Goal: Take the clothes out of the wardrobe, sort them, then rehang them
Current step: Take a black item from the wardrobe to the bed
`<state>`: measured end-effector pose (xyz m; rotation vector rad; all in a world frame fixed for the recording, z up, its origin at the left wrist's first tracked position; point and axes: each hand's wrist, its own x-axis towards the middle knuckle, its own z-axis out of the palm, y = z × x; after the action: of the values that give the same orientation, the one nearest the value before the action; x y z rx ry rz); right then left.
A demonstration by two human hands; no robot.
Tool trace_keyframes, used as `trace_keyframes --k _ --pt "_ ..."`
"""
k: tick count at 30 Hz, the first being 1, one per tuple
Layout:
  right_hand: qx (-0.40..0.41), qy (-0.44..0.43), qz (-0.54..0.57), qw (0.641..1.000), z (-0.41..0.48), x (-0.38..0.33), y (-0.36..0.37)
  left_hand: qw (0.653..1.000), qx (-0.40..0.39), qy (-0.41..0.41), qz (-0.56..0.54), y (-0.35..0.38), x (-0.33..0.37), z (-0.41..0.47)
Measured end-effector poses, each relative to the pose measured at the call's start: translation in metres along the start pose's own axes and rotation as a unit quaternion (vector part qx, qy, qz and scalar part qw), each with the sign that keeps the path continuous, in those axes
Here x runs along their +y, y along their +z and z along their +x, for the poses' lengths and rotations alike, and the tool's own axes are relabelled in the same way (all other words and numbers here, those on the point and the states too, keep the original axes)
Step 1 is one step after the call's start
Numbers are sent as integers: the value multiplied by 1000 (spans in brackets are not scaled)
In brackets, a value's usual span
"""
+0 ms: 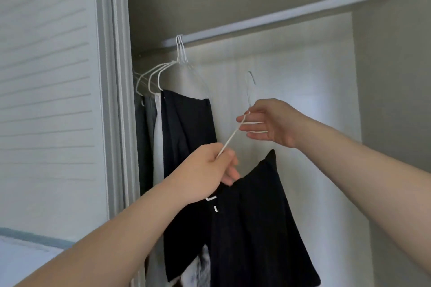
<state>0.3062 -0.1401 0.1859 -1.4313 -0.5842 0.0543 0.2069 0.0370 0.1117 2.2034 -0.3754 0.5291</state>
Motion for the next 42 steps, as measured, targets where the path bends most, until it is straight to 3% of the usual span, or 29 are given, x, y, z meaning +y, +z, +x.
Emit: trace_keyframes --k 6,11,19,30,32,33,35,36,37,42 --pt "-30 -95 -58 993 81 -64 2 980 141 57 126 -46 32 65" --pt "-37 -133 -81 987 130 -119 10 957 214 78 180 -73 66 111" --pt "-26 -137 -85 987 191 -158 18 912 237 36 334 -105 92 171" --pt "-24 -84 -139 986 247 -128 24 822 218 -4 526 -108 82 211" --pt "16 -116 -227 967 252 -124 31 793 213 -21 570 -109 77 210" --pt "60 -144 -306 939 253 -123 33 775 218 -22 592 -110 76 209" --pt "172 -208 -454 849 256 -122 40 742 234 -17 629 -115 74 207" --pt "209 -231 -477 822 257 -121 44 729 236 -14 642 -117 72 207" --pt "222 -247 -472 817 260 -118 47 716 236 -15 656 -119 71 206" --pt "169 -271 -397 860 278 -100 64 671 227 -8 706 -128 58 204"
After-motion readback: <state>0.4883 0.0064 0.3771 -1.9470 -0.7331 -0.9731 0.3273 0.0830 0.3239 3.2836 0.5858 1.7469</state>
